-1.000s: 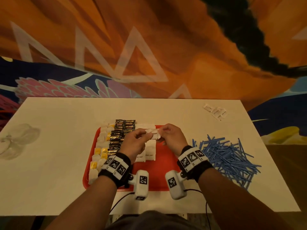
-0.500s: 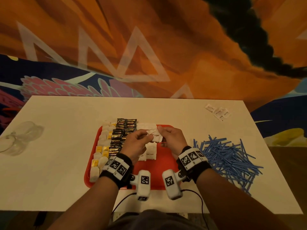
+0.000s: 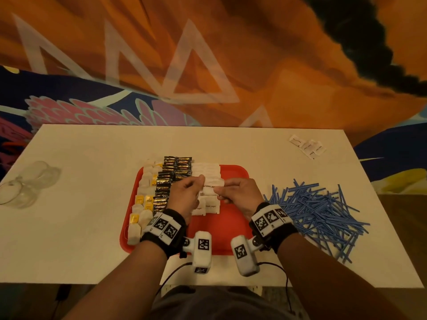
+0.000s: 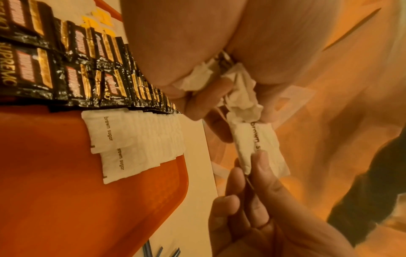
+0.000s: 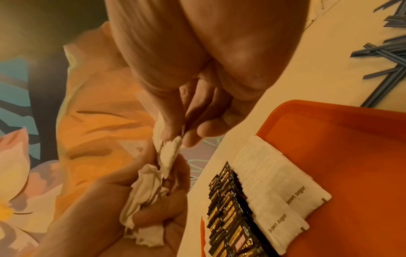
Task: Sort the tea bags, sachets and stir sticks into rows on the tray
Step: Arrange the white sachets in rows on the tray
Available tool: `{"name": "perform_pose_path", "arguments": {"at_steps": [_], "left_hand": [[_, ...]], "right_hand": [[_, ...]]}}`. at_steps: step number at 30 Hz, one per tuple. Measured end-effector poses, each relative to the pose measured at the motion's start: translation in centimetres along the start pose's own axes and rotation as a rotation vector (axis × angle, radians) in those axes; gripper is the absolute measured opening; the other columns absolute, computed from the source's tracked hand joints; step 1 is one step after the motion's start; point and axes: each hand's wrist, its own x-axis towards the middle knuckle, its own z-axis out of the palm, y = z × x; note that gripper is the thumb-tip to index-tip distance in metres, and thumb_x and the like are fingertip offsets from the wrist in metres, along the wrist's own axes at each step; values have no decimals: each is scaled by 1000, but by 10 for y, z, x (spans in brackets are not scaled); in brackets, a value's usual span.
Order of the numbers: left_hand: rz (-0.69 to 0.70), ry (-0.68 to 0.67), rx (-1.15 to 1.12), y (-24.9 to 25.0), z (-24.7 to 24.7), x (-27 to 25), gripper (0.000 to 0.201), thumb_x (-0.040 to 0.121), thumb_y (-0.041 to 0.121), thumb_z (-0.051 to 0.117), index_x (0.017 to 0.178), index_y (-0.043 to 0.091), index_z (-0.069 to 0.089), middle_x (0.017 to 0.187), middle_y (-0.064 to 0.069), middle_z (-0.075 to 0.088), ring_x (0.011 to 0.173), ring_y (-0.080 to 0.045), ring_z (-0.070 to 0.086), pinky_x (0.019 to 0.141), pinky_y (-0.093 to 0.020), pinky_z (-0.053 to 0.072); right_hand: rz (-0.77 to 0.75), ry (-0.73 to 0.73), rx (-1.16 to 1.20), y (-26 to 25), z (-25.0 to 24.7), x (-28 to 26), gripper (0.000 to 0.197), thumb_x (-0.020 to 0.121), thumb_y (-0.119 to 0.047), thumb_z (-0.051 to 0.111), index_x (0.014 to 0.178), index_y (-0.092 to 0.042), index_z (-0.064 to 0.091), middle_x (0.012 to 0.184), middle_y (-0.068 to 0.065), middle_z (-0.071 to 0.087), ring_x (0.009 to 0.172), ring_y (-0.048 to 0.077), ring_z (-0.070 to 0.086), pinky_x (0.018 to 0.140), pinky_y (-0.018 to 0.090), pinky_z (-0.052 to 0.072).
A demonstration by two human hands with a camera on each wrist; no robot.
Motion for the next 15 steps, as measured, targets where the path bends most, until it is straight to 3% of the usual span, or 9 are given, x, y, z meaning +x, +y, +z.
{"name": "perform_pose_path", "arguments": {"at_steps": [2, 4, 7, 10, 13, 15], "left_hand": [[56, 48, 83, -8, -1, 4, 24, 97, 24, 63, 75, 16, 65, 46, 11, 42, 41, -9, 35, 45, -23, 30], [149, 82, 248, -14, -2, 6, 22, 98, 25, 61, 77, 18, 64, 57, 9, 53, 51, -12, 48, 51, -24, 37], [267, 106, 431, -19, -4, 6, 20, 99, 28, 57, 84, 18, 62, 74, 1, 62, 66, -16, 62, 52, -16, 41], [323, 145, 506, -26, -8, 8, 22, 99, 30, 57, 81, 19, 60, 73, -1, 63, 66, -19, 62, 58, -24, 49], [320, 168, 552, -35, -16, 10, 24, 99, 28, 58, 82, 13, 63, 72, -1, 61, 63, -11, 53, 55, -13, 39], [279, 165, 570, -39, -22, 11, 24, 98, 30, 59, 82, 13, 64, 73, -1, 62, 63, -9, 52, 55, -16, 38]], "right_hand": [[19, 27, 15, 5, 2, 0, 24, 76, -5, 81, 94, -2, 65, 70, 8, 69, 55, 10, 65, 52, 19, 50], [25, 42, 10, 11, 6, -1, 19, 78, -8, 80, 89, -5, 65, 69, 7, 69, 55, 10, 65, 52, 19, 50], [27, 61, -14, 19, 12, -1, 14, 87, -20, 73, 81, -8, 68, 66, 5, 66, 54, 9, 62, 50, 19, 48], [91, 41, 11, 29, 18, 0, 25, 95, -28, 62, 77, -11, 63, 61, 2, 63, 54, 11, 59, 51, 20, 48], [136, -44, 11, 45, 21, 0, 15, 88, -22, 71, 85, -8, 65, 69, 4, 68, 57, 10, 61, 54, 21, 49], [148, -52, -28, 56, 23, 2, 16, 84, -15, 75, 92, -7, 65, 73, 6, 70, 59, 11, 62, 55, 21, 49]]}}
